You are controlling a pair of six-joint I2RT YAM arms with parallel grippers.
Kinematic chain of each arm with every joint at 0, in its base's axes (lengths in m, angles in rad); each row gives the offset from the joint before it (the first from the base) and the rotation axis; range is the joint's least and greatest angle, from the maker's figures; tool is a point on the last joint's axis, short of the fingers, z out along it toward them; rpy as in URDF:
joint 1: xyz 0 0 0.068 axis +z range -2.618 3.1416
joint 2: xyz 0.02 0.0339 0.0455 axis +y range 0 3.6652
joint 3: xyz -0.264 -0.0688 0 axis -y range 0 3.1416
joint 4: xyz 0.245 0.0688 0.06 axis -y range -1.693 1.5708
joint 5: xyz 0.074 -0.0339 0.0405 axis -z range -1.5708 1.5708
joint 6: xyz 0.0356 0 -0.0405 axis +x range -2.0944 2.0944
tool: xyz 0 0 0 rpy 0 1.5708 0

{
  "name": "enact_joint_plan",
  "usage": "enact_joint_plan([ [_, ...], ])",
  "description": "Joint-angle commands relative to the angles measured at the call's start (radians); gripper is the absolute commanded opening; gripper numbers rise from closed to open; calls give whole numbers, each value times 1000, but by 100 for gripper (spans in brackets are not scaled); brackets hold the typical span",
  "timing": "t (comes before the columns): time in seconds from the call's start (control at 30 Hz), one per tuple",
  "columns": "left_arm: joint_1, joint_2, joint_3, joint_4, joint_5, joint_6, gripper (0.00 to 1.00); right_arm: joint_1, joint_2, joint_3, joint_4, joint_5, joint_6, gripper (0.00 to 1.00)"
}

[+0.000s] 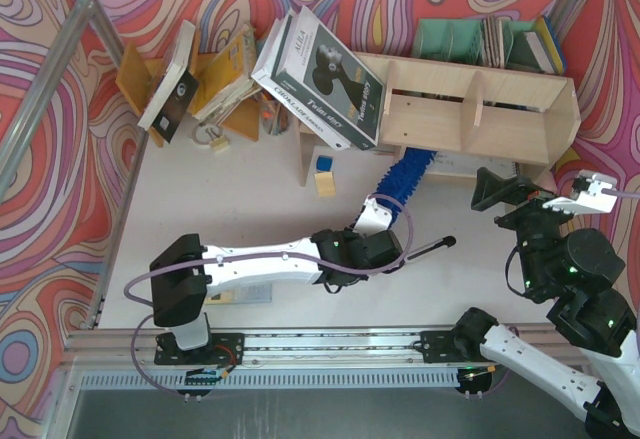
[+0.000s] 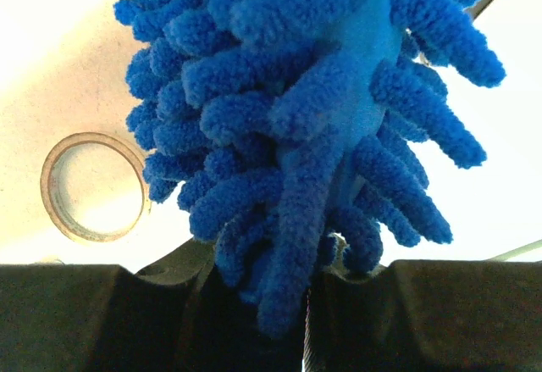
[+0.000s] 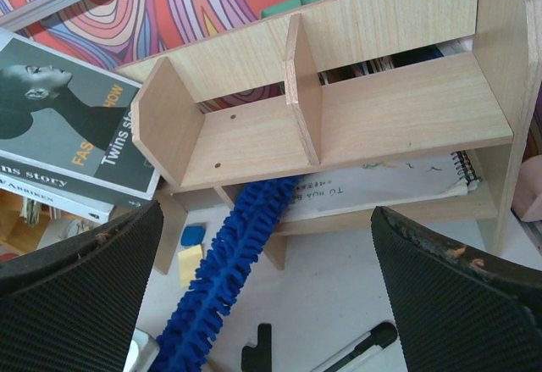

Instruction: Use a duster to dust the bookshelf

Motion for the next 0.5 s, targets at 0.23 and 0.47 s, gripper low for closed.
enact_joint_plan([
  [0.23,-5,-6,58,75,-20,-55,0,4,-1,-3,2,13,8,99],
  [0.47,-5,57,221,56,30,-55,0,4,1,-4,4,10,9,99],
])
